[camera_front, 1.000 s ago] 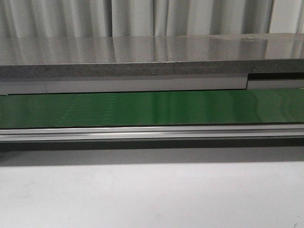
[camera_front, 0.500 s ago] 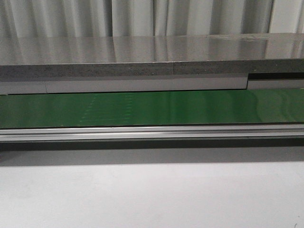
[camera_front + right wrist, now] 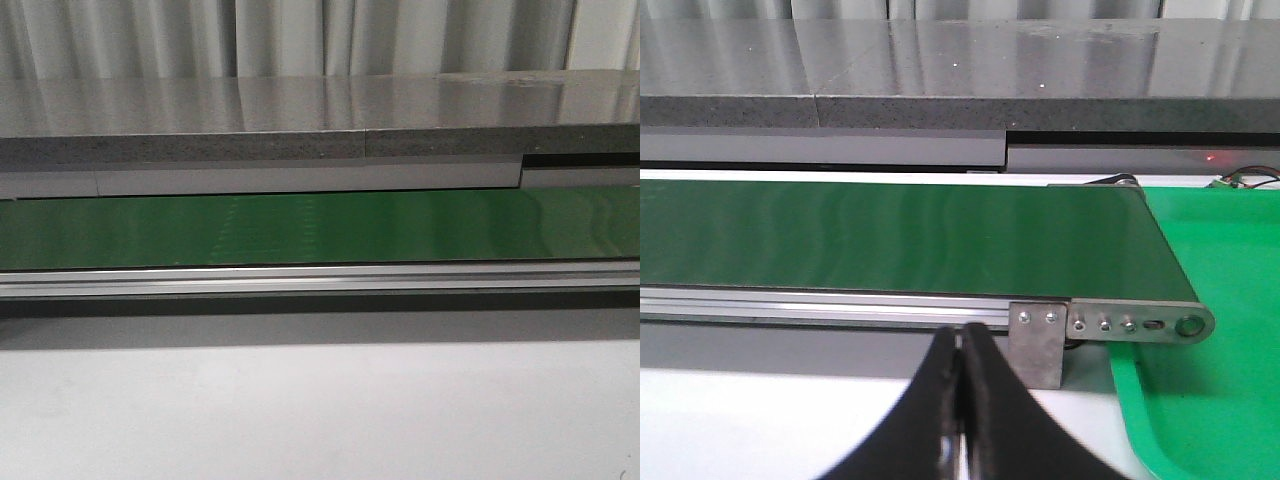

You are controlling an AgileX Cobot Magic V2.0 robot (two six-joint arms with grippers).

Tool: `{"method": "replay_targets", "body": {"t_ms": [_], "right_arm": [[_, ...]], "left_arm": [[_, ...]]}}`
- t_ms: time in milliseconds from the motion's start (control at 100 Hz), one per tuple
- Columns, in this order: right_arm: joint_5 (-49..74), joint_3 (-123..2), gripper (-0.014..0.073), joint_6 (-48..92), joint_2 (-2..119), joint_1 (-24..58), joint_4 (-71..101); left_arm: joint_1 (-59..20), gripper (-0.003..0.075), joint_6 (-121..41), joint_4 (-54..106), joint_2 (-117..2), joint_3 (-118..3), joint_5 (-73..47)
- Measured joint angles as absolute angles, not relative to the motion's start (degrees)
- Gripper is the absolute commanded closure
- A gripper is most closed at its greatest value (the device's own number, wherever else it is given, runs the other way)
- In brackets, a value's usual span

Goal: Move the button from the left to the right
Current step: 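Lower the left gripper and close it on the yellow-capped button, then lift the button with the left gripper and lower it onto the belt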

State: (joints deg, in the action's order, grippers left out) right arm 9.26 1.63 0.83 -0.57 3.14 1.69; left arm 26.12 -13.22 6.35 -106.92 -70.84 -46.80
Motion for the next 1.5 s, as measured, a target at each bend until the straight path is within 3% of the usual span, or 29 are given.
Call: {"method": "replay_targets", "body": {"t_ms": [460,750,1050,1280,1500], "right_arm": [[9.26,1.63,0.0662,0.83,-0.57,3.14,1.69],[9.26,1.63,0.0662,0.83,-0.57,3.14,1.69],[9.26,1.63,0.0662,0.83,-0.57,3.14,1.69],[9.26,1.63,0.0662,0.83,-0.57,3.14,1.69],[9.26,1.63,0.0662,0.83,-0.57,3.14,1.69]], "left_arm": [[26.12,0.0111,-13.26,7.2,-111.28,-70.93,-45.82],[26.12,0.0372,-13.26,7.38,-111.28,-70.93,-45.58],[26.12,0.0523,-13.26,8.04,-111.28,-70.93,-45.58],[26.12,0.0545,-13.26,8.89,-111.39,-72.36,-48.57],[26.12,0.0545,-13.26,10.94,-111.23,-81.15,-56.17]]}}
